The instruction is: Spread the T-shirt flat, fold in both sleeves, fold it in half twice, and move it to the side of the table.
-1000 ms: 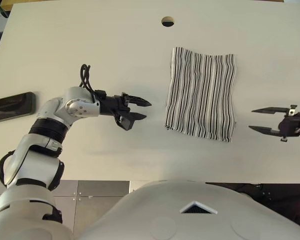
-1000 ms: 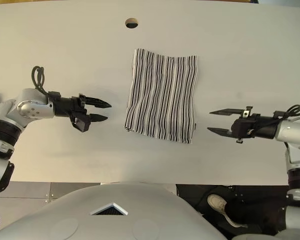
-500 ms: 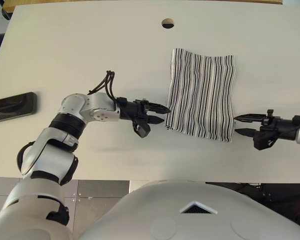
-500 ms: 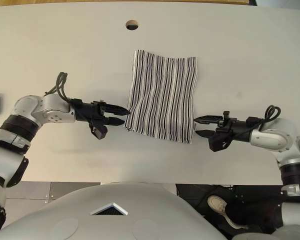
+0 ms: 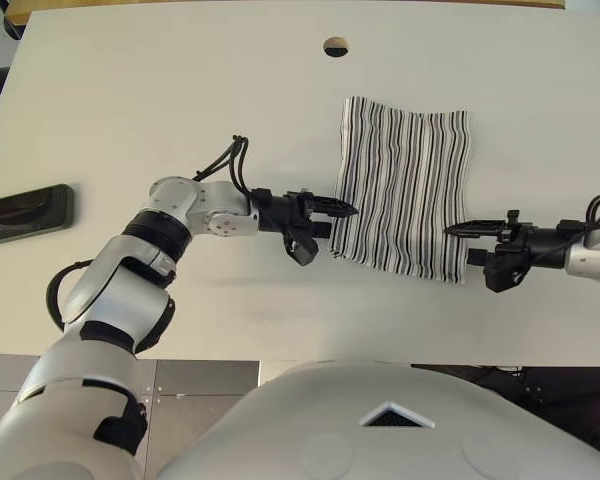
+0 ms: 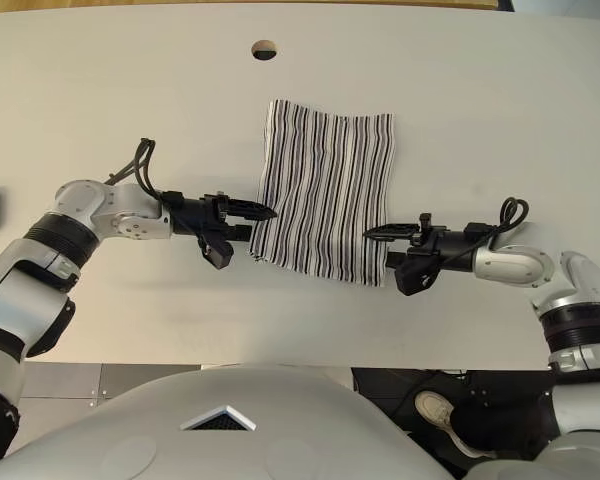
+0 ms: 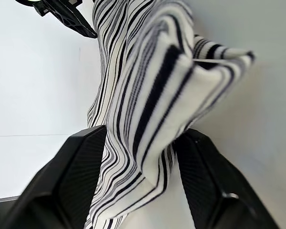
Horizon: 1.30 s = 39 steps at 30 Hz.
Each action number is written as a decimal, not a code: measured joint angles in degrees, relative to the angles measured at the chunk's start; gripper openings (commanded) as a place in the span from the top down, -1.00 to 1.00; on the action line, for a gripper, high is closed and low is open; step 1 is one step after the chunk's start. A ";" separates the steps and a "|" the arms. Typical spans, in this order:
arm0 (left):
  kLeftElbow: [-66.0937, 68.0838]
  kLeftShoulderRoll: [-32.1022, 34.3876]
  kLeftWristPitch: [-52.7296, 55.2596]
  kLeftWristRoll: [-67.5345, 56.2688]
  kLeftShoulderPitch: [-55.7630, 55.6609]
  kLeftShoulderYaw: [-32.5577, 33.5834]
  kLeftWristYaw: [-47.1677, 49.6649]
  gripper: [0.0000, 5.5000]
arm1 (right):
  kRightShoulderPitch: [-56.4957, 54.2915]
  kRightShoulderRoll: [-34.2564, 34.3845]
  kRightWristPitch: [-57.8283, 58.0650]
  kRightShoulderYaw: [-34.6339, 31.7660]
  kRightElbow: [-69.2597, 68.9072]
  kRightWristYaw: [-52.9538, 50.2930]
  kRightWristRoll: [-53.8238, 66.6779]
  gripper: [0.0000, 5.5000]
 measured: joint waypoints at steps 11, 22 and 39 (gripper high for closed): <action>2.36 -0.52 0.21 0.48 -3.50 -3.52 0.72 0.74 | -3.91 1.42 0.32 3.60 4.97 -2.57 -1.18 0.87; 3.51 -0.73 -0.11 -0.82 -4.87 -4.03 0.07 0.96 | -4.51 1.48 1.50 5.72 4.69 -1.52 1.49 0.93; -42.36 17.85 44.89 -80.58 18.59 -2.63 -66.80 0.96 | 16.34 -5.96 45.29 4.37 -28.85 31.82 57.18 0.93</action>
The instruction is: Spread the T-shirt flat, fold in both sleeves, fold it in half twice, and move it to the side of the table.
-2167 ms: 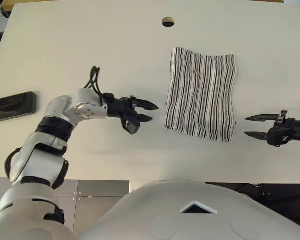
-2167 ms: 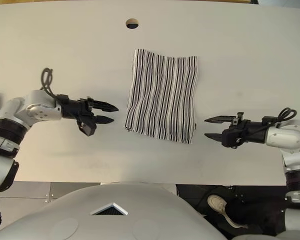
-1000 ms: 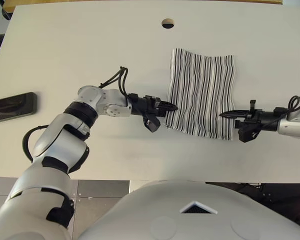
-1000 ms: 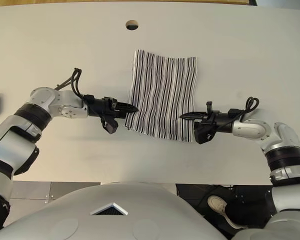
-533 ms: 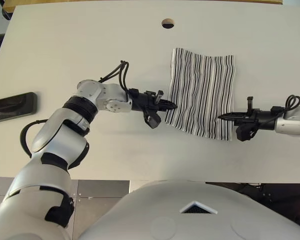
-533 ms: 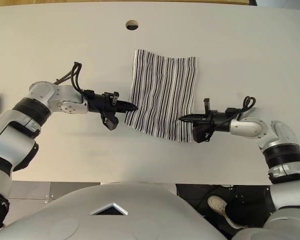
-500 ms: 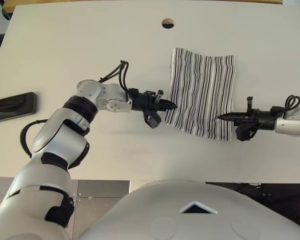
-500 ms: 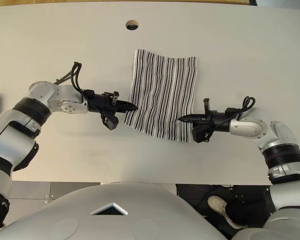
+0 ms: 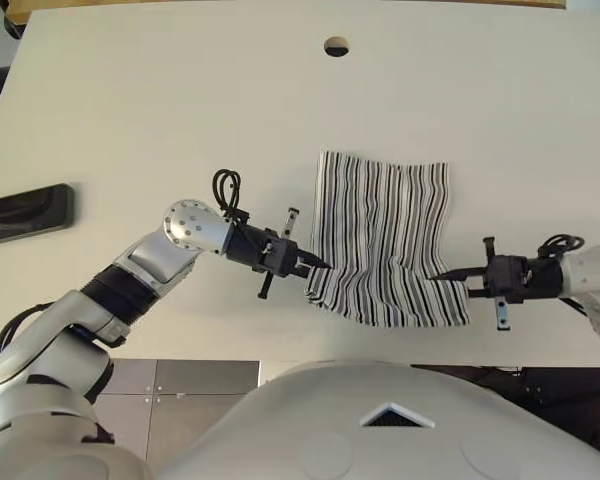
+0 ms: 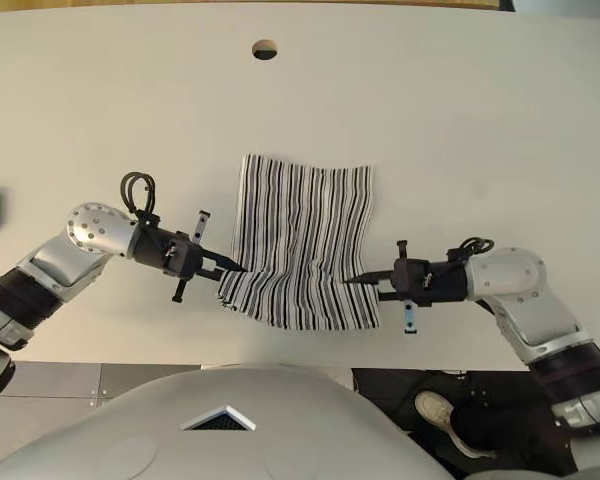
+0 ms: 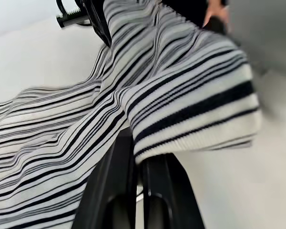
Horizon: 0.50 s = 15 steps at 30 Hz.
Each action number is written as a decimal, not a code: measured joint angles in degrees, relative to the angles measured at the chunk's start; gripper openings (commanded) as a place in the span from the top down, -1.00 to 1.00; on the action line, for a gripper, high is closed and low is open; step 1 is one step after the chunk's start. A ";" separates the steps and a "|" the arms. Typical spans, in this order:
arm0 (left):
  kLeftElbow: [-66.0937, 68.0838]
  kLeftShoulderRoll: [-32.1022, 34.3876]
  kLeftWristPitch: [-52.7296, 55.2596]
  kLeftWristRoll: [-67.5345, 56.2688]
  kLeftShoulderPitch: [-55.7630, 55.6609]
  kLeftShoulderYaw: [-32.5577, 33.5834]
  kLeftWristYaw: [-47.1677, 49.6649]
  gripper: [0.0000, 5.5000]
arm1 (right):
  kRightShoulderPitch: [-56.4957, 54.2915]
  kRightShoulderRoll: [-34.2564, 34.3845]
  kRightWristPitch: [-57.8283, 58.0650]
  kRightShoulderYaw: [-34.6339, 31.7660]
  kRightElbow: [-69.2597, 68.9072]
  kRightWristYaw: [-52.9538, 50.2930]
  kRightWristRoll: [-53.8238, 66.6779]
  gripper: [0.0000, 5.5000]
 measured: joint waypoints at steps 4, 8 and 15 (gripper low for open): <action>-5.21 1.33 7.60 -1.28 4.07 4.61 -3.75 0.96 | 3.69 -1.81 6.02 -4.03 -4.89 4.00 3.02 0.93; -10.38 1.76 13.44 -3.25 7.94 7.33 -6.57 0.96 | 6.52 -1.98 9.21 -6.53 -7.87 5.69 3.32 0.93; -8.29 0.81 18.54 -2.30 9.30 13.49 -9.60 0.96 | 4.85 0.91 12.96 -12.41 -9.33 5.54 3.40 0.93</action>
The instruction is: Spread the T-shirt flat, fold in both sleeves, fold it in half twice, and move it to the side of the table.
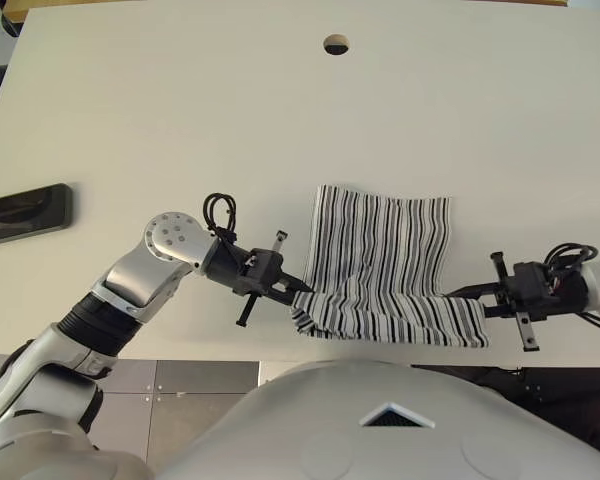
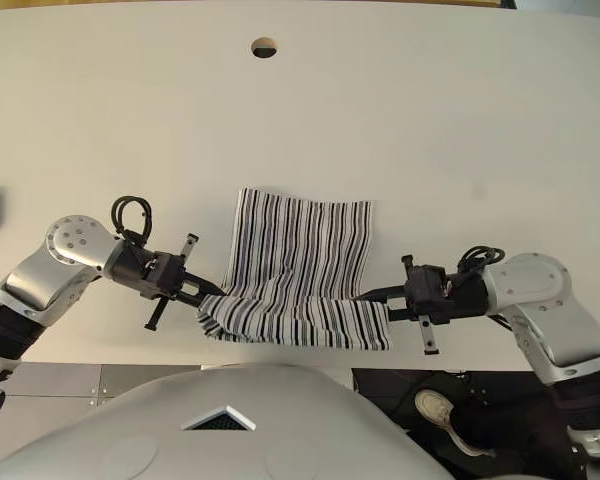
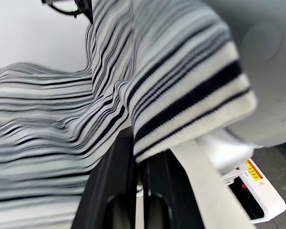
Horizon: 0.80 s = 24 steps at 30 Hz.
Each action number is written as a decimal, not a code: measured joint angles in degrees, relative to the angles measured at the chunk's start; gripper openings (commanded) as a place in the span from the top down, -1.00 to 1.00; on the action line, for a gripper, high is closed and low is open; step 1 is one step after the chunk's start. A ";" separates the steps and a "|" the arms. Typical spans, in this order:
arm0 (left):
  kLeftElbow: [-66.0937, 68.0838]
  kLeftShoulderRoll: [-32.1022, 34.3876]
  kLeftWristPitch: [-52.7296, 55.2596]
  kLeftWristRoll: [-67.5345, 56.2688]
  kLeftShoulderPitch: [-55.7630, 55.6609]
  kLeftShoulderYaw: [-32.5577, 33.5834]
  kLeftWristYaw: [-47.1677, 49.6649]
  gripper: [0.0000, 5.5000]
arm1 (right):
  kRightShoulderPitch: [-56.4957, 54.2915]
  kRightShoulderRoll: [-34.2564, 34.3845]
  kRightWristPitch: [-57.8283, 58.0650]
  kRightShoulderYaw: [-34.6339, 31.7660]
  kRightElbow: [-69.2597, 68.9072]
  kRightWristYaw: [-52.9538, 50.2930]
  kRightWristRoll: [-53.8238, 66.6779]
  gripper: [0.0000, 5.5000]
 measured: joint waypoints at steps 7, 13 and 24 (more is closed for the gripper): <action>10.39 -8.69 0.49 5.63 -3.28 4.58 2.35 0.96 | -6.47 7.32 -0.47 -1.22 6.68 -2.88 -5.54 0.93; 19.09 -14.49 -1.91 11.41 -6.86 7.18 3.29 0.96 | -8.59 11.83 -3.14 -1.37 12.71 -3.33 -10.23 0.93; 28.02 -19.11 -1.95 15.34 -9.68 9.98 3.06 0.51 | -12.44 17.85 -3.44 -1.25 19.89 -5.23 -14.40 0.36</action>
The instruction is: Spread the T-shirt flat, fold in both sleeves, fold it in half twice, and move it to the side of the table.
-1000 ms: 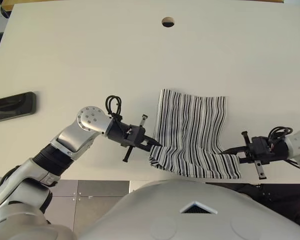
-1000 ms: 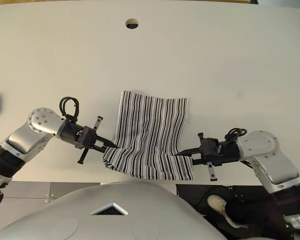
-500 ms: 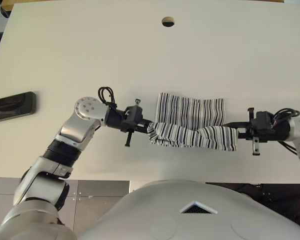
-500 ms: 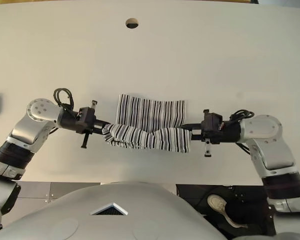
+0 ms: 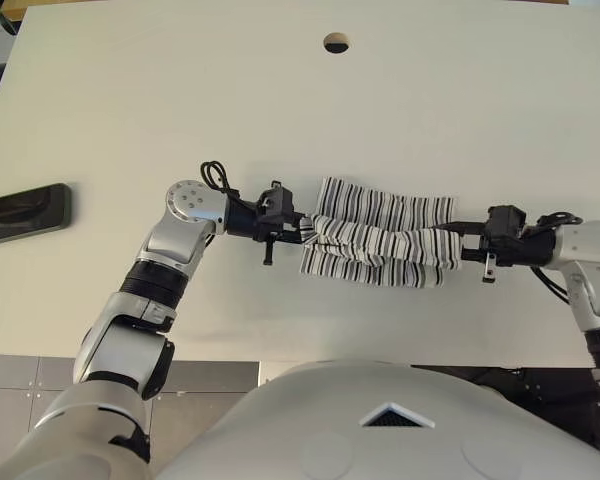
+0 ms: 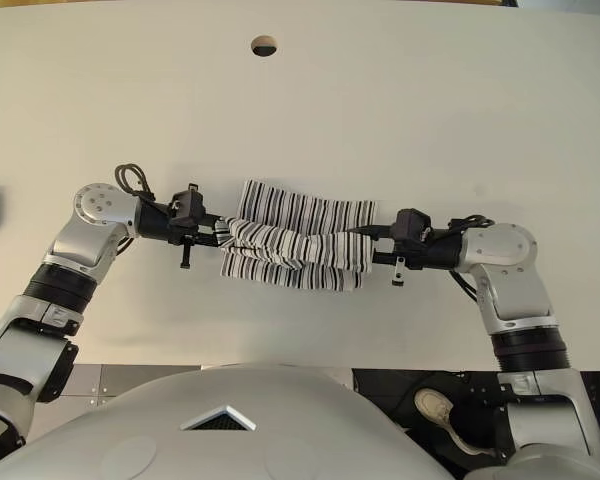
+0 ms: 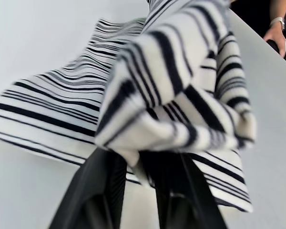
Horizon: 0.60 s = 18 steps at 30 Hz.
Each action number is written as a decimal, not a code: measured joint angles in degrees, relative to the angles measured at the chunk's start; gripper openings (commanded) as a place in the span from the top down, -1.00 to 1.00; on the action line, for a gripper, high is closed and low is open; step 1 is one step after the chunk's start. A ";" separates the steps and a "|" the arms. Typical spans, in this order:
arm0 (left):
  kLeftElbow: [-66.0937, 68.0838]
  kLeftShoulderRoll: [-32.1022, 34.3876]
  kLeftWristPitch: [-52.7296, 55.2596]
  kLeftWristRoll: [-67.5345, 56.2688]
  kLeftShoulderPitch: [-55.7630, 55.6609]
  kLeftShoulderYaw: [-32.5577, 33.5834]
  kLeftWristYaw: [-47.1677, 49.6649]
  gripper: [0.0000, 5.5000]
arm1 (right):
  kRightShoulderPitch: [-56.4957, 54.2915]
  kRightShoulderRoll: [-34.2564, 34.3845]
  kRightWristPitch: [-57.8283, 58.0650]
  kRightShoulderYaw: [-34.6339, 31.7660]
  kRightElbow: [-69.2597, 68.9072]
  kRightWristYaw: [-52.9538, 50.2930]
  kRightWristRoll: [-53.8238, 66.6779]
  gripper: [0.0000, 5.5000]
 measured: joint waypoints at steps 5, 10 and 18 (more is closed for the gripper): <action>3.73 -1.19 12.00 -5.54 -3.46 5.20 -2.48 0.51 | -0.70 2.72 1.36 -0.11 3.01 -0.30 0.20 0.36; 7.87 -2.70 16.86 -6.67 -5.29 8.50 -2.87 0.51 | -0.79 4.80 5.10 -1.70 3.73 -0.10 3.28 0.36; 19.47 -5.22 16.19 0.19 -10.44 9.51 4.96 0.51 | -3.67 7.35 13.54 -7.82 6.00 -6.26 6.55 0.36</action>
